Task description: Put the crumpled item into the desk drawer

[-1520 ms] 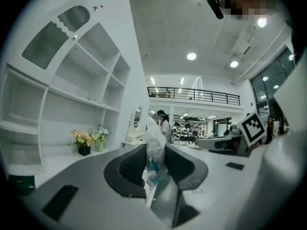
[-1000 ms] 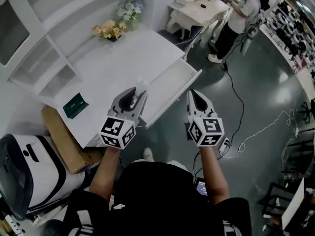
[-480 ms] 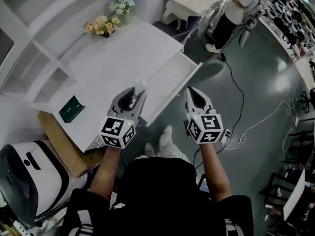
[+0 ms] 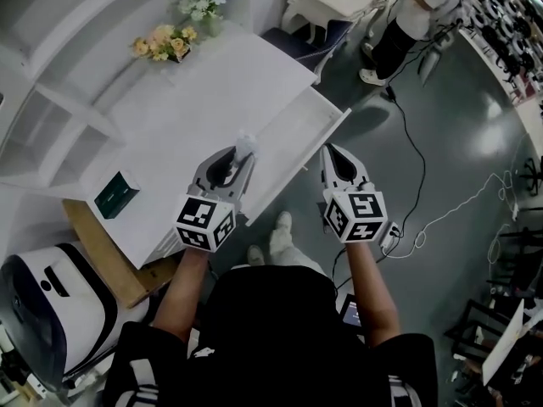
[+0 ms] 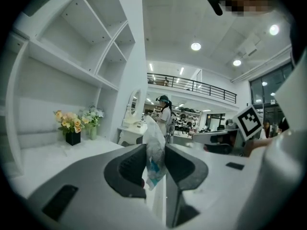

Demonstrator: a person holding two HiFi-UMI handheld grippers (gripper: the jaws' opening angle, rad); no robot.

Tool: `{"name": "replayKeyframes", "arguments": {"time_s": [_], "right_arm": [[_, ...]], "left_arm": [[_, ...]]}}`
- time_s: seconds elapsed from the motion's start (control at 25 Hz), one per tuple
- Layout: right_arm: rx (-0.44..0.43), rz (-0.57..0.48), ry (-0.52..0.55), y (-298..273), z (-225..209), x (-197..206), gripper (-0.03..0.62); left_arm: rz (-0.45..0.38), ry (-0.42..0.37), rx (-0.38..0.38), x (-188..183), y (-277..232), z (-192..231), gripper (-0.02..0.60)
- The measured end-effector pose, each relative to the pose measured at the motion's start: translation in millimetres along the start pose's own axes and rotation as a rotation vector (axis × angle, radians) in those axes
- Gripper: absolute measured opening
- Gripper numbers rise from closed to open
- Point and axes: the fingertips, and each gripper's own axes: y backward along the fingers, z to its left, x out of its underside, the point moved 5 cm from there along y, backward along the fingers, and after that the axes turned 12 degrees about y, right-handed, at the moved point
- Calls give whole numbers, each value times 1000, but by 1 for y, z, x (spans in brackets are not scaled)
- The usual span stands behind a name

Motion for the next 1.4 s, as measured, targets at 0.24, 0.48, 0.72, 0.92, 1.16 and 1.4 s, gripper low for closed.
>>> {"name": "replayKeyframes", "arguments": {"time_s": [0.24,0.48,0.72,0.92,1.16,1.4], "right_arm": [[-18,32,-16,-26,-31,14,-5],[-34,82,-24,-49,-52,37,-5],[-46,147,-44,-71,-73,62,-5],[-61,191,-56,-87,-80,81,-5],[-82,238,-73,-105,-85,102,-5],[-97,284,-85,-120,-88,128,-5]], "left_arm": [[41,17,-13,10,-42,4,110],[98,45,-25,35,-78,14,110],[173,79,-28,63,-115,20,110],[233,94,-28,87,-136,31,110],[317,96,-31,114,-153,45,110],[403,84,-37,144,-167,57,110]]}}
